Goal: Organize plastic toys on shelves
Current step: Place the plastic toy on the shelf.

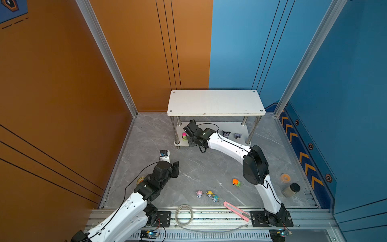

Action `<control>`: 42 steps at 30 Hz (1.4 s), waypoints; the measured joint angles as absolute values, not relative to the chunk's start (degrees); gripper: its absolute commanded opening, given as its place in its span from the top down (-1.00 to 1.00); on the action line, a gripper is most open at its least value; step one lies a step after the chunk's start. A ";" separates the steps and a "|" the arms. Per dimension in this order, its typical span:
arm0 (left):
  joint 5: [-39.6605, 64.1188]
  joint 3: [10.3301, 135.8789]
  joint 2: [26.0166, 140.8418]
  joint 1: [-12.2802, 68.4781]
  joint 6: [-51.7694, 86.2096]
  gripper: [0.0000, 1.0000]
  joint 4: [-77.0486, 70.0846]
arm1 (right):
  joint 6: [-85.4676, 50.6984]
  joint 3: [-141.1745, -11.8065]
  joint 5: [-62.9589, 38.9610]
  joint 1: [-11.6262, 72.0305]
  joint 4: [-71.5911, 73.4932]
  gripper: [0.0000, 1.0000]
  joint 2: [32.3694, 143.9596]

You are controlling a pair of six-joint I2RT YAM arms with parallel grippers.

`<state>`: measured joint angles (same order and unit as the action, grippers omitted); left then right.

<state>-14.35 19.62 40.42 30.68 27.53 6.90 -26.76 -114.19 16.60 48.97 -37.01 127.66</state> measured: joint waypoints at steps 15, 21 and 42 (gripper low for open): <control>-14.28 19.53 40.69 30.63 27.55 -0.14 6.81 | -26.79 -115.02 19.03 49.17 -33.21 0.77 130.96; -14.09 19.51 40.69 30.33 27.53 -0.14 6.70 | -26.83 -115.02 20.23 49.17 -31.38 0.74 130.98; -13.43 18.96 40.97 29.85 27.53 -0.19 5.80 | -29.12 -116.20 22.41 48.01 -28.23 0.49 133.84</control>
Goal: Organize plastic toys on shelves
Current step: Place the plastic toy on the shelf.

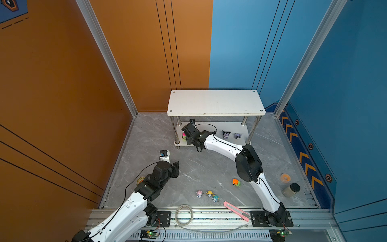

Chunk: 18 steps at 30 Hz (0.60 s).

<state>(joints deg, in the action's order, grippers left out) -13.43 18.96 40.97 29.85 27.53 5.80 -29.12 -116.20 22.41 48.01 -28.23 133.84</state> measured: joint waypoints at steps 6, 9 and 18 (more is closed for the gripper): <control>-13.41 18.94 41.28 29.67 27.53 -0.25 5.74 | -30.74 -116.20 22.37 47.00 -27.83 0.23 134.13; -13.41 18.94 41.28 29.63 27.53 -0.26 5.54 | -31.40 -116.20 22.37 46.76 -27.83 0.12 134.67; -13.23 18.92 41.63 29.63 27.53 -0.27 5.37 | -31.81 -116.20 22.26 46.70 -27.83 0.27 135.06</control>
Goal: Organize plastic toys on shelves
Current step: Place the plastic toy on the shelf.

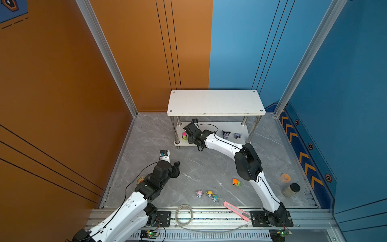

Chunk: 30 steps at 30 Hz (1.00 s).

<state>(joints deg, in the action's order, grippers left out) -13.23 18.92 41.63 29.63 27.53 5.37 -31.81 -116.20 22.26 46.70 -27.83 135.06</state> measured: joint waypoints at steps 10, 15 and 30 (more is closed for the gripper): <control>-13.21 18.87 41.69 29.63 27.51 -0.27 5.34 | -32.75 -116.20 22.09 46.70 -27.42 0.57 135.06; -13.17 18.79 41.69 29.63 27.53 -0.27 5.34 | -33.10 -116.20 22.09 46.70 -27.40 0.57 135.06; -13.02 18.76 41.69 29.63 27.53 -0.29 5.34 | -34.20 -116.20 21.39 46.94 -27.42 0.25 135.06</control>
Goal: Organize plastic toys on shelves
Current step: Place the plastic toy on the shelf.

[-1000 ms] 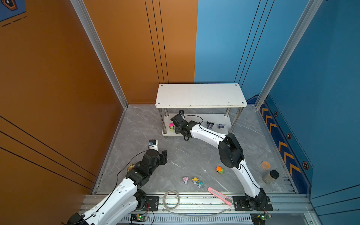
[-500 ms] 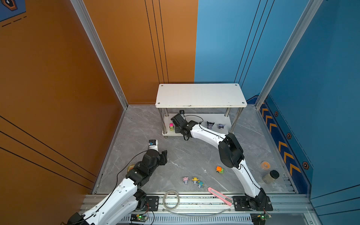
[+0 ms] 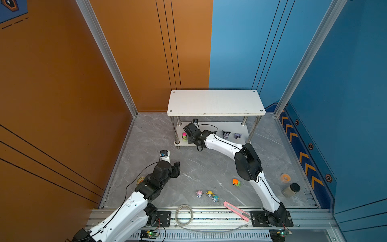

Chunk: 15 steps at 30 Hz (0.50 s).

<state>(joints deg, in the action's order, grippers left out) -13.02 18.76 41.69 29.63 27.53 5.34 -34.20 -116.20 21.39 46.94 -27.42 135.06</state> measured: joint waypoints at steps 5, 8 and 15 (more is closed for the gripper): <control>-13.02 18.76 41.69 29.63 27.53 -0.29 5.34 | -34.61 -116.20 21.26 46.94 -27.42 0.16 135.06; -13.02 18.76 41.67 29.63 27.53 -0.29 5.34 | -34.65 -116.20 21.23 46.98 -27.44 0.08 135.06; -12.99 18.76 41.25 29.63 27.53 -0.29 5.34 | -34.81 -116.20 21.26 47.37 -27.44 0.01 135.06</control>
